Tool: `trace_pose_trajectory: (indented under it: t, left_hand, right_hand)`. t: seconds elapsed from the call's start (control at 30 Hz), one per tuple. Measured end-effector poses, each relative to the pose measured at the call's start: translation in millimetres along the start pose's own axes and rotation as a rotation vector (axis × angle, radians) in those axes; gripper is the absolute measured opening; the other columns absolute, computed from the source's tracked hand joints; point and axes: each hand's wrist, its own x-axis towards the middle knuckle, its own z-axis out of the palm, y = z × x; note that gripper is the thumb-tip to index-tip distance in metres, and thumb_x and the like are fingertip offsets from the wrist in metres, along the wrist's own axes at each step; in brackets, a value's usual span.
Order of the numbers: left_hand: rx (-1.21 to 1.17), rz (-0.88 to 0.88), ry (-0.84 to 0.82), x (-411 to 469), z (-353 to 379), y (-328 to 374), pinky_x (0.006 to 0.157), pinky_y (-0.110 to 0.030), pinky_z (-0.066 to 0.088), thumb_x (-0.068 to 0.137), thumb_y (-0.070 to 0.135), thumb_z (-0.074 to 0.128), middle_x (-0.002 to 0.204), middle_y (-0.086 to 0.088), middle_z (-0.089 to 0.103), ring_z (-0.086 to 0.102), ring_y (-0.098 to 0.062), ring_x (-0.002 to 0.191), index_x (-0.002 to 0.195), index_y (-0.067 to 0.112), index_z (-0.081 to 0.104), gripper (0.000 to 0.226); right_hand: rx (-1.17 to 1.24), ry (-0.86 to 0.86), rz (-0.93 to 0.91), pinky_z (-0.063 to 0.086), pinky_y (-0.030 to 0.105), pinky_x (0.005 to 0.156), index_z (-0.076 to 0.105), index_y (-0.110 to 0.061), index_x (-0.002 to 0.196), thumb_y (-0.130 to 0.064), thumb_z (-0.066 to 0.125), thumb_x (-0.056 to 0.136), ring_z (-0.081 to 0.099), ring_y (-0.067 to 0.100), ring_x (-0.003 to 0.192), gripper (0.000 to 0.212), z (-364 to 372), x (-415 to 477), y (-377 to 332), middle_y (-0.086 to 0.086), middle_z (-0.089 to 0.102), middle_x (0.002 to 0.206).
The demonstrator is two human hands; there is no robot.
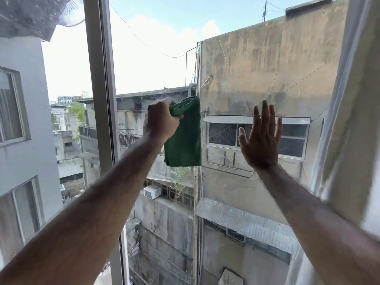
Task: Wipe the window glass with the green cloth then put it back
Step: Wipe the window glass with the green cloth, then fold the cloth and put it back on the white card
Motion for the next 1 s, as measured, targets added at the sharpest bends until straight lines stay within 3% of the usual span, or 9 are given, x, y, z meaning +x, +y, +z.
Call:
trace_pose_trajectory:
  t: [0.07, 0.1, 0.2, 0.27, 0.33, 0.47, 0.63, 0.8, 1.0]
  left_hand:
    - [-0.150, -0.053, -0.049, -1.2, -9.1, -1.4, 0.075, -0.019, 0.053, 0.082, 0.016, 0.086, 0.113, -0.013, 0.079, 0.069, -0.020, 0.092, 0.116, 0.007, 0.073, 0.038]
    - [-0.220, -0.077, -0.079, -2.5, -13.4, -1.4, 0.075, -0.021, 0.056, 0.081, 0.015, 0.087, 0.112, -0.012, 0.079, 0.069, -0.019, 0.090, 0.114, 0.007, 0.073, 0.037]
    - [-0.400, -0.131, -0.169, -11.3, -28.3, 4.8, 0.085, -0.048, 0.065, 0.079, 0.014, 0.088, 0.105, -0.011, 0.079, 0.075, -0.030, 0.095, 0.102, 0.012, 0.075, 0.027]
    - [-0.511, -0.175, -0.193, -16.3, -39.7, 8.3, 0.084, -0.053, 0.065, 0.078, 0.015, 0.089, 0.102, -0.013, 0.079, 0.076, -0.034, 0.098, 0.089, 0.022, 0.072, 0.021]
    - [-0.616, -0.229, -0.217, -22.1, -51.5, 9.1, 0.081, -0.051, 0.067, 0.078, 0.016, 0.089, 0.102, -0.013, 0.078, 0.076, -0.032, 0.099, 0.085, 0.026, 0.070, 0.022]
    - [-0.736, -0.351, -0.239, -41.0, -69.1, -4.0, 0.059, -0.023, 0.063, 0.076, 0.017, 0.091, 0.092, 0.000, 0.075, 0.075, -0.019, 0.091, 0.090, 0.020, 0.070, 0.025]
    - [-0.877, -0.604, -0.364, -99.3, -61.9, -47.9, 0.067, -0.030, 0.066, 0.079, 0.016, 0.088, 0.109, -0.014, 0.073, 0.076, -0.028, 0.096, 0.101, 0.010, 0.067, 0.031]
    - [-0.969, -0.779, -0.527, -187.5, -44.1, -97.8, 0.068, -0.029, 0.066, 0.088, 0.010, 0.079, 0.091, -0.008, 0.075, 0.077, -0.023, 0.086, 0.095, 0.009, 0.068, 0.013]
    - [-0.905, -0.981, -0.681, -329.9, -1.4, -156.3, 0.067, -0.027, 0.067, 0.090, 0.007, 0.076, 0.084, -0.004, 0.078, 0.077, -0.019, 0.077, 0.092, 0.010, 0.068, 0.009]
  right_hand:
    - [0.187, -0.042, -0.014, 0.038, 0.060, 0.125, 0.052, 0.006, 0.150, -0.050, 0.055, 0.101, 0.045, 0.045, 0.152, 0.074, -15.7, -1.5, -22.9, 0.030, 0.045, 0.163]
    - [0.291, -0.085, -0.077, 0.048, 0.057, 0.118, 0.057, 0.007, 0.143, -0.052, 0.057, 0.100, 0.056, 0.044, 0.141, 0.073, -22.2, -3.2, -34.7, 0.030, 0.056, 0.152]
    - [0.558, -0.366, -0.138, 0.060, 0.049, 0.107, 0.057, 0.003, 0.144, -0.051, 0.070, 0.096, 0.070, 0.031, 0.125, 0.074, -37.7, -14.5, -71.1, 0.023, 0.069, 0.141]
    - [0.743, -0.575, 0.104, 0.060, 0.047, 0.108, 0.058, -0.009, 0.144, -0.044, 0.080, 0.094, 0.072, 0.019, 0.118, 0.065, -45.3, -17.2, -88.8, 0.013, 0.072, 0.139]
    - [0.980, -0.699, 0.346, 0.065, 0.051, 0.099, 0.069, -0.018, 0.128, -0.029, 0.084, 0.092, 0.078, 0.022, 0.106, 0.040, -48.5, -23.7, -95.5, 0.007, 0.080, 0.123]
    - [1.241, -0.758, 0.547, 0.066, 0.028, 0.073, 0.079, -0.016, 0.108, -0.013, 0.081, 0.094, 0.082, 0.010, 0.086, 0.015, -59.9, -50.9, -91.8, -0.005, 0.086, 0.092]
    - [1.276, -0.844, 0.707, 0.067, 0.027, 0.066, 0.079, -0.011, 0.105, -0.015, 0.084, 0.091, 0.081, 0.010, 0.079, 0.016, -69.5, -113.2, -90.6, -0.004, 0.084, 0.085]
    - [1.265, -0.930, 0.915, 0.067, 0.025, 0.067, 0.079, -0.008, 0.101, -0.023, 0.090, 0.077, 0.078, 0.013, 0.073, 0.029, -62.9, -190.7, -79.7, -0.003, 0.081, 0.081]
    - [1.174, -1.207, 1.117, 0.069, 0.026, 0.072, 0.075, 0.003, 0.124, -0.010, 0.080, 0.094, 0.080, 0.015, 0.083, 0.033, -53.3, -330.7, -64.7, 0.007, 0.081, 0.098]
